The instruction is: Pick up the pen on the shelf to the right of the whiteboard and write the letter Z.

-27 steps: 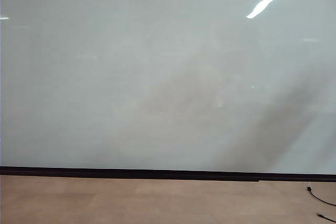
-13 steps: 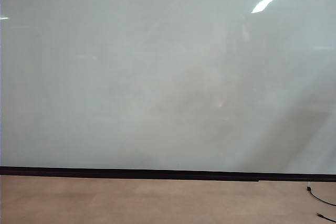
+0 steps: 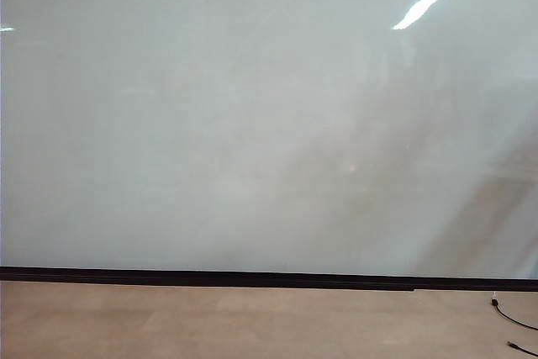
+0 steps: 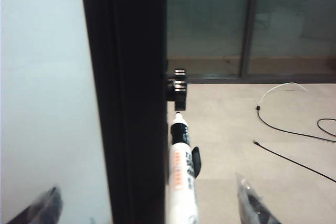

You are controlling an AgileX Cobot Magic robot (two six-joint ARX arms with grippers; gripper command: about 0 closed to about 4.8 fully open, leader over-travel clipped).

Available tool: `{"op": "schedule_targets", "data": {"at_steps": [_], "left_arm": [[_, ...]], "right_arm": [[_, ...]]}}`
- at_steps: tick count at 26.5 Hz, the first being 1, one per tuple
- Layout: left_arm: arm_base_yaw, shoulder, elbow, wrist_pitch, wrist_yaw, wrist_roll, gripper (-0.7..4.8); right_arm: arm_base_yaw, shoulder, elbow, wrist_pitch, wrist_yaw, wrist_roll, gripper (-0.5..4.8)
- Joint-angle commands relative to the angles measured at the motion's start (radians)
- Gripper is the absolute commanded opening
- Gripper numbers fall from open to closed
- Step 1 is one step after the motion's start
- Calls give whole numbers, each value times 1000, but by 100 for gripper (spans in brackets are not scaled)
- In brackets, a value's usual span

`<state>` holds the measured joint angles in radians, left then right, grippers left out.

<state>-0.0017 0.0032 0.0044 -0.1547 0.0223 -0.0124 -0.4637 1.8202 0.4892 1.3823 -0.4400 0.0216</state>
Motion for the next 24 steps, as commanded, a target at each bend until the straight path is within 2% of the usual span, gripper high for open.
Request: {"op": "schedule_targets", "data": {"at_steps": [1,15,18,24], "left_arm": [[0,0,2,6,0,5,-4],[0,0,2,6,0,5,-4],[0,0,2,5,0,5,-5],[0,0,2,6,3,5,-5]], "right_arm": [[-5,30,36,13,-34,1,426],[-48,89,92,10,-90,0,415],[-55,101,120,3,-133,1,398],[-63,126,126,18,-139,27,387]]}}
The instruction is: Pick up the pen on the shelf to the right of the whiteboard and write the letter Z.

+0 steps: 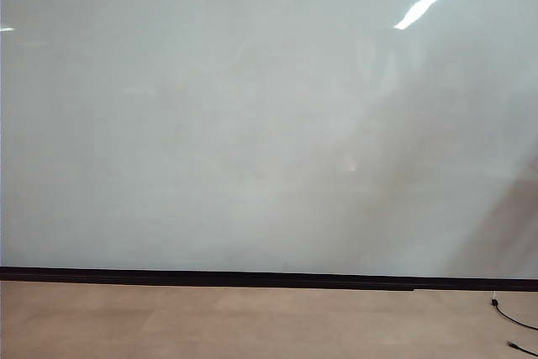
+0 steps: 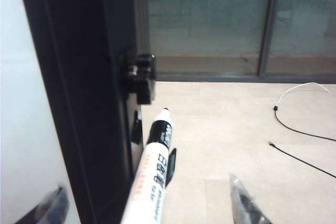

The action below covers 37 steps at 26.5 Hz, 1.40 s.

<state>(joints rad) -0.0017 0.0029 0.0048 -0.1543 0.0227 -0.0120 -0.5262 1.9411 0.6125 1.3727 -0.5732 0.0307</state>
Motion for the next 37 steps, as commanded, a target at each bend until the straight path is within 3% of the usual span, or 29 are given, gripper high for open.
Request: {"op": "schedule_targets", "data": {"at_steps": [1,9,12,21,37], "left_arm": [[0,0,2,5,3,4,-4],[0,0,2,5,3,4,-4],[0,0,2,5,3,4,-4],[0,0,2,5,3,4,-4],[0,0,2,5,3,4,-5]], "right_arm": [[-1,6,3,28,-6,22,378],[-1,9,5,33,-7,31,349],[0,9,13,34,-14,31,294],[3,17,34,33,-59,30,294],[3,17,34,-9,-28,30,287]]}}
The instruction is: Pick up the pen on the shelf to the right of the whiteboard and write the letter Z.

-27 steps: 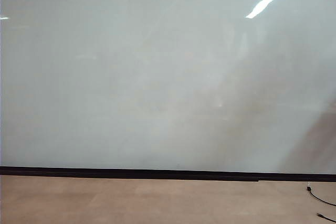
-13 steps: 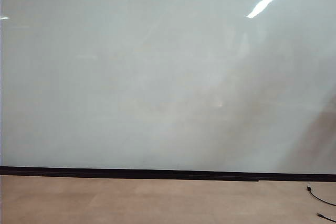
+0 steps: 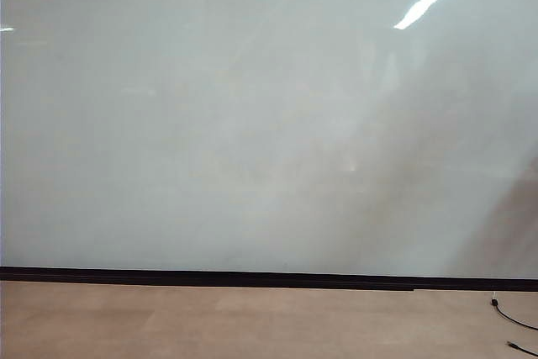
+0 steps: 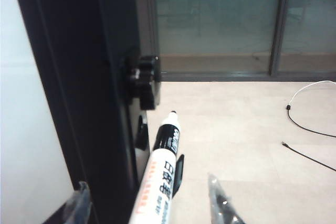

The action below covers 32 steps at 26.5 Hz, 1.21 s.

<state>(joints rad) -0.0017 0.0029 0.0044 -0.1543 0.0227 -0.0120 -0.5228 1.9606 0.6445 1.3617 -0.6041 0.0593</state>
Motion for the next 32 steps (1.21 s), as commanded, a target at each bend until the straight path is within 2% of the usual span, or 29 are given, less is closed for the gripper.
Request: {"op": "schedule_targets", "data": {"at_steps": [1,12,19,32], "left_arm": [[0,0,2,5,3,4,-5],[0,0,2,5,3,4,-4],[0,0,2,5,3,4,-5],[0,0,2,5,3,4,-4]], "right_arm": [[-1,-3,2,2,3,2,273],[0,-3,2,-8,22,1,268],[0,-3,2,-7,18,1,229],[1,-3,2,-3,10,5,228]]}}
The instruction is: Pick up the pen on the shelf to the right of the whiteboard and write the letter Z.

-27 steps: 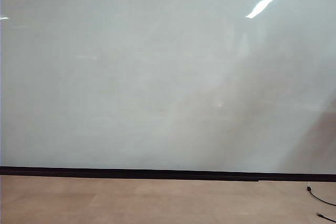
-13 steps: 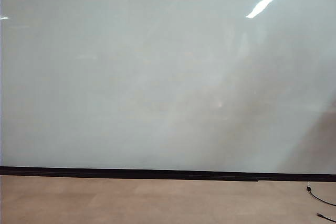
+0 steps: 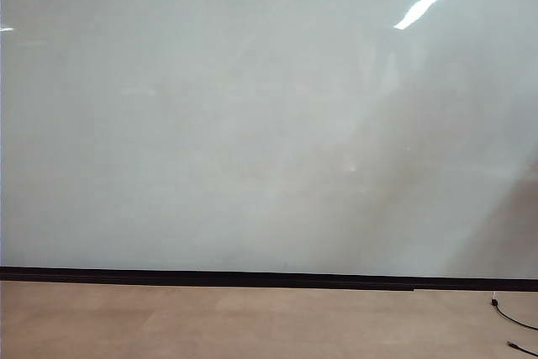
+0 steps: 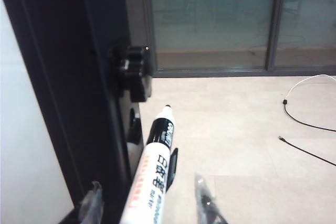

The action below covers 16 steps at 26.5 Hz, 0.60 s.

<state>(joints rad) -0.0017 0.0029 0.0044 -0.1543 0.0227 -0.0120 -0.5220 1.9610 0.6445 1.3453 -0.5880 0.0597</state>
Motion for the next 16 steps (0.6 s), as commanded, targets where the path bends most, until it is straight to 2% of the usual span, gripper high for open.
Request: {"op": "schedule_targets", "data": {"at_steps": [1,12,15,16], "left_arm": [[0,0,2,5,3,4,-4],[0,0,2,5,3,4,-4],[0,0,2,5,3,4,-5],[0,0,2,5,3,4,-5]], "right_arm": [[0,-3,2,13,-7,4,228],[0,-3,2,22,-13,5,225],[0,-3,2,23,-13,12,162],[0,-3,2,27,-14,16,100]]}}
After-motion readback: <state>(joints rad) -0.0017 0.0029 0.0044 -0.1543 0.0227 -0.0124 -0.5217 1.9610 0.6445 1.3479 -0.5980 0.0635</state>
